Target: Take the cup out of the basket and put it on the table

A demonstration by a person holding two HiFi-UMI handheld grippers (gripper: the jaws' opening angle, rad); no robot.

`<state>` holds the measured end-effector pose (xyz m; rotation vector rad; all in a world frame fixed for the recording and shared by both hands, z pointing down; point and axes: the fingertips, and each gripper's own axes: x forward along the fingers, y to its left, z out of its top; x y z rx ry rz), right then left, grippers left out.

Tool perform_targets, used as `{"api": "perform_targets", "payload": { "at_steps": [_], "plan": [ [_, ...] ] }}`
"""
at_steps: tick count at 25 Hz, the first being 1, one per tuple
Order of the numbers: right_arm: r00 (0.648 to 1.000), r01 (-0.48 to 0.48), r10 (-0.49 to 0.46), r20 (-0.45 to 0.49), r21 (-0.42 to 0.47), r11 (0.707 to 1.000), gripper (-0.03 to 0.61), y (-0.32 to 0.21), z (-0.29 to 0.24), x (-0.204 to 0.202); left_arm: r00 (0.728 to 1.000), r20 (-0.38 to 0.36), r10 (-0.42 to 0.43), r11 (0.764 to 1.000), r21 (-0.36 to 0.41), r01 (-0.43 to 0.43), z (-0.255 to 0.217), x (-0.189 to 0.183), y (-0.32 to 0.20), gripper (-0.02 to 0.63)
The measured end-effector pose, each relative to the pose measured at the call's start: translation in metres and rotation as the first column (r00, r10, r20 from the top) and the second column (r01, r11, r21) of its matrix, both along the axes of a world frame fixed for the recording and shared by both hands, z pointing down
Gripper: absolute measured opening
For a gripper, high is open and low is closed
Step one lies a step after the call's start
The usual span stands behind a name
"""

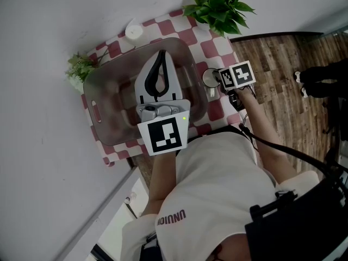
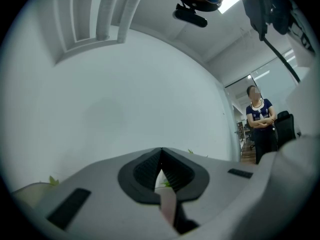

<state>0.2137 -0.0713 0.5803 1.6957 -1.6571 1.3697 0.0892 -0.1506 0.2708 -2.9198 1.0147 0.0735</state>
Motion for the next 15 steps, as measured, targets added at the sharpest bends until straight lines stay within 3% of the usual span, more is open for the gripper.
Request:
{"api": "perform_targets", "payload": {
  "at_steps": [8, 15],
  "plan": [
    [1.0, 0.007, -0.006, -0.013, 0.04, 0.999, 0.089, 0.002, -0.017, 0.003, 1.0, -0.003, 0.007, 1.0, 0.009, -0.007, -0.002, 0.002, 0.004, 0.011],
    [0.998, 0.037, -0.028, -0.055, 0.177, 0.984, 0.041, -0.009, -0.077, 0.006, 1.0, -0.01, 0.011, 1.0, 0.005, -0.011, -0.003, 0.0, 0.007, 0.011]
  ]
}}
